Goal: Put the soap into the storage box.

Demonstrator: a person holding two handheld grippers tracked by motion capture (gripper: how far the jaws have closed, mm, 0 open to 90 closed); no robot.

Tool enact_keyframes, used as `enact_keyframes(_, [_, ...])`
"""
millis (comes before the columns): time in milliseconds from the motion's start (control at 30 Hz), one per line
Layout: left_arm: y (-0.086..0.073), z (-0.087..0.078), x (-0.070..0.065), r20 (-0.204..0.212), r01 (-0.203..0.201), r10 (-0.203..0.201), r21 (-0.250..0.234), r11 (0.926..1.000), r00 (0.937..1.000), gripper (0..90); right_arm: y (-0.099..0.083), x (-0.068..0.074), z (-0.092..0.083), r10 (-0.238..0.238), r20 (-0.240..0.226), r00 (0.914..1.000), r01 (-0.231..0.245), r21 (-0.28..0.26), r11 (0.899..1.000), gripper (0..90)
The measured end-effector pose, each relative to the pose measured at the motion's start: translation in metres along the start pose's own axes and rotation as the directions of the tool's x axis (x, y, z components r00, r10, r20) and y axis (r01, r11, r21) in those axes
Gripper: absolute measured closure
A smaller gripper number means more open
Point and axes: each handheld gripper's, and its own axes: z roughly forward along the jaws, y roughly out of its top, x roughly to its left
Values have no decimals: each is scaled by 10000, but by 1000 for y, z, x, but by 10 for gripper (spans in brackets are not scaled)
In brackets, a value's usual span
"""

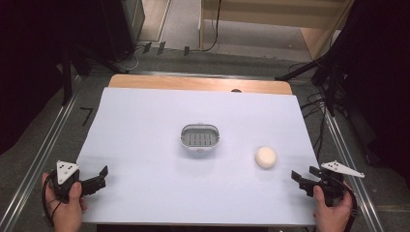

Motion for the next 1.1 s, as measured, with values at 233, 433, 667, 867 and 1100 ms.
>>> enact_keyframes(233, [0,0,-3,8,-287,287,61,9996,9996,0,11,7,-1,-657,-14,9978,657,440,9969,148])
enact_keyframes(433, [0,1,-4,20,-450,450,133,9989,9990,0,21,15,2,-1008,-196,9947,1020,722,9922,135])
enact_keyframes(667, [0,1,-7,-78,-629,630,113,9980,9980,0,29,24,10,-1186,-465,9918,1230,1057,9868,132])
enact_keyframes(867, [-1,0,-7,-70,-717,717,10,9974,9974,0,37,32,16,-1322,-646,9891,1389,1132,9838,131])
enact_keyframes(1100, [-1,-1,-6,-92,-640,639,-43,9979,9979,0,43,41,25,-1342,-925,9866,1453,1263,9813,130])
